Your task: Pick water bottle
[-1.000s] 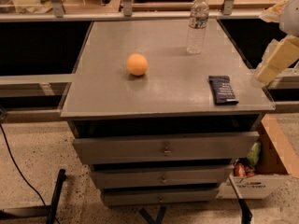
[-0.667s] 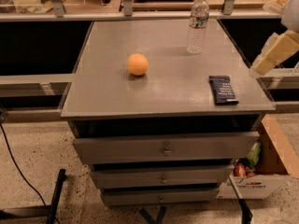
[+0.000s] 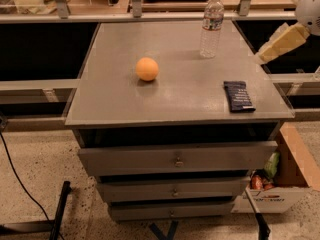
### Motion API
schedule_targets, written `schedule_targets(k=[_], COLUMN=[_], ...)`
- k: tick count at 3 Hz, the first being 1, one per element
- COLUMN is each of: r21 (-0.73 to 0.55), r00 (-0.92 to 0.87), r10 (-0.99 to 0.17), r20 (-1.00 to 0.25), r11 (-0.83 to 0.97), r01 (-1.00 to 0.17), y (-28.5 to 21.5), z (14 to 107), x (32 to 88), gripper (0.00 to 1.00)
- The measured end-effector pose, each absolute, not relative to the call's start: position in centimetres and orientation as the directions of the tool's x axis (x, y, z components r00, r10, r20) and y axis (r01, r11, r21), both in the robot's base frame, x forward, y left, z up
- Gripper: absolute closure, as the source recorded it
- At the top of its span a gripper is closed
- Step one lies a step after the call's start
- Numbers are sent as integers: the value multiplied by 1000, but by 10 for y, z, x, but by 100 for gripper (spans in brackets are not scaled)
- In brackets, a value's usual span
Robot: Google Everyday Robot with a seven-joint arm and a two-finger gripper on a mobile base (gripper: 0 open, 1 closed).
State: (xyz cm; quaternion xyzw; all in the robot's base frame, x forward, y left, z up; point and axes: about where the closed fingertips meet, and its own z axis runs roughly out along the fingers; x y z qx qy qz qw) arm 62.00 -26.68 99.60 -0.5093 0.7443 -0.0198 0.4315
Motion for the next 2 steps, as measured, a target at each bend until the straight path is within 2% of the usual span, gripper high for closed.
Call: schedule_targets(k=[2], r21=[-406], r00=[-72], r10=[-665], r20=[-744], r11=[534], r01=[-742], y=[-253], z=[987], x=[682], gripper=[0])
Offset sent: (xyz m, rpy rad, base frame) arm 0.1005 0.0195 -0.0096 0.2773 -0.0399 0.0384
